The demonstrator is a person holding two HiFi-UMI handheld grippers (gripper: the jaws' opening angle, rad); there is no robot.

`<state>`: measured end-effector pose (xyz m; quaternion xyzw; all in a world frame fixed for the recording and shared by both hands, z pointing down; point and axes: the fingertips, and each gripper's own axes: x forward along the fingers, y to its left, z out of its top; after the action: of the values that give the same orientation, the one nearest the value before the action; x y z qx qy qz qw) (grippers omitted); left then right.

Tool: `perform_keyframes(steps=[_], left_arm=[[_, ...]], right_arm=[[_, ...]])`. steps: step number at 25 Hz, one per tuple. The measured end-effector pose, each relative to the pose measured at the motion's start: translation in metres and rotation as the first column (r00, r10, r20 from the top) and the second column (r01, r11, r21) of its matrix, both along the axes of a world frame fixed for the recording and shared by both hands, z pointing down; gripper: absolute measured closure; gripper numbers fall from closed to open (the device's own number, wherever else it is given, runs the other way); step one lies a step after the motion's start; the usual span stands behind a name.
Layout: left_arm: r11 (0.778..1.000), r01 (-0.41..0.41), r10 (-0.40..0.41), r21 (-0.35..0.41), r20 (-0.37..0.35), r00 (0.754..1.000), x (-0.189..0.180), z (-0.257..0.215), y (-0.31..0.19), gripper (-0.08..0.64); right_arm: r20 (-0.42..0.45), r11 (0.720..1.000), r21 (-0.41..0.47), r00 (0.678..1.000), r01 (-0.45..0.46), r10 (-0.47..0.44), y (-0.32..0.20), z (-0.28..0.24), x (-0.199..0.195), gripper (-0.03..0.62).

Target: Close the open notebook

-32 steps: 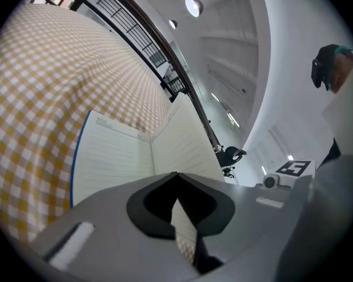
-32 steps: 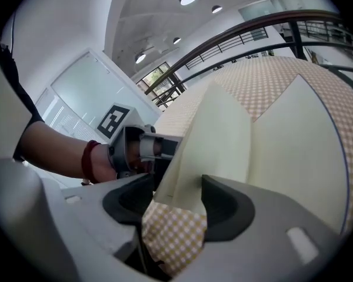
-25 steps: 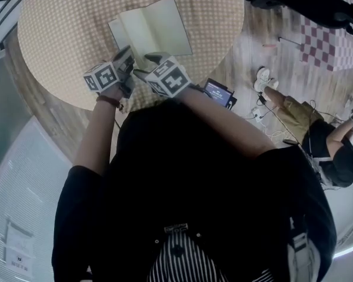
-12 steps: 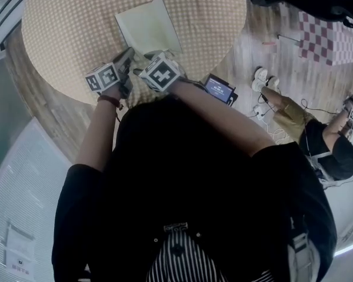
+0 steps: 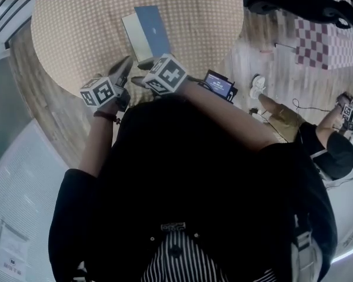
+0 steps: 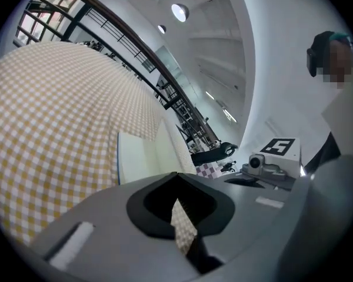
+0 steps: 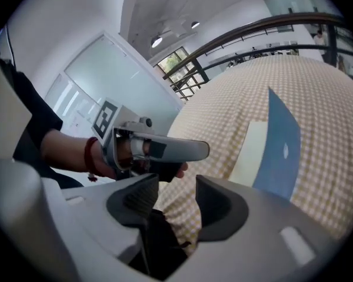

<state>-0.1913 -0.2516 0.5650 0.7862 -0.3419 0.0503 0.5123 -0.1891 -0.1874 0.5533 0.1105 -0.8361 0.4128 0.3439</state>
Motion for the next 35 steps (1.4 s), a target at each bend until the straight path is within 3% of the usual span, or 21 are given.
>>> perform_keyframes(steps=[3, 9, 11, 16, 19, 22, 27, 29, 32, 35], left_arm=[[0.999, 0.002, -0.001, 0.050, -0.018, 1.000, 0.003, -0.027, -0.001, 0.554], [0.987, -0.001, 0.010, 0.161, -0.055, 0.998, 0.020, -0.097, -0.011, 0.555], [0.979, 0.013, -0.001, 0.205, -0.057, 0.998, 0.026, -0.121, -0.019, 0.555], [0.942, 0.001, 0.002, 0.337, -0.008, 1.000, 0.039, -0.172, -0.035, 0.555], [0.913, -0.081, 0.021, 0.399, 0.154, 0.988, 0.047, -0.187, -0.036, 0.555], [0.852, -0.224, 0.065, 0.473, 0.329, 0.942, 0.062, -0.208, -0.035, 0.555], [0.763, -0.172, -0.064, 0.624, 0.337, 0.939, 0.062, -0.250, -0.043, 0.555], [0.755, -0.152, -0.099, 0.638, 0.340, 0.935, 0.061, -0.249, -0.046, 0.555], [0.762, -0.135, -0.110, 0.633, 0.333, 0.937, 0.060, -0.244, -0.047, 0.556], [0.768, -0.132, -0.109, 0.627, 0.332, 0.937, 0.059, -0.240, -0.043, 0.557]], right_arm=[[0.084, 0.998, -0.006, 0.995, -0.060, 0.060, -0.009, -0.031, 0.002, 0.433], [0.138, 0.961, 0.157, 0.969, -0.226, 0.205, -0.046, -0.085, 0.027, 0.580], [0.180, 0.939, 0.208, 0.955, -0.272, 0.237, -0.056, -0.107, 0.034, 0.589], [0.243, 0.870, 0.326, 0.922, -0.370, 0.301, -0.077, -0.150, 0.053, 0.589], [0.260, 0.829, 0.420, 0.924, -0.369, 0.280, -0.082, -0.174, 0.061, 0.591], [0.260, 0.771, 0.525, 0.931, -0.360, 0.258, -0.089, -0.200, 0.073, 0.591], [0.244, 0.677, 0.616, 0.915, -0.402, 0.321, -0.105, -0.215, 0.091, 0.591], [0.233, 0.647, 0.637, 0.905, -0.419, 0.357, -0.110, -0.213, 0.097, 0.591], [0.261, 0.587, 0.654, 0.870, -0.478, 0.417, -0.112, -0.223, 0.101, 0.591], [0.273, 0.572, 0.652, 0.858, -0.498, 0.435, -0.107, -0.225, 0.096, 0.591]])
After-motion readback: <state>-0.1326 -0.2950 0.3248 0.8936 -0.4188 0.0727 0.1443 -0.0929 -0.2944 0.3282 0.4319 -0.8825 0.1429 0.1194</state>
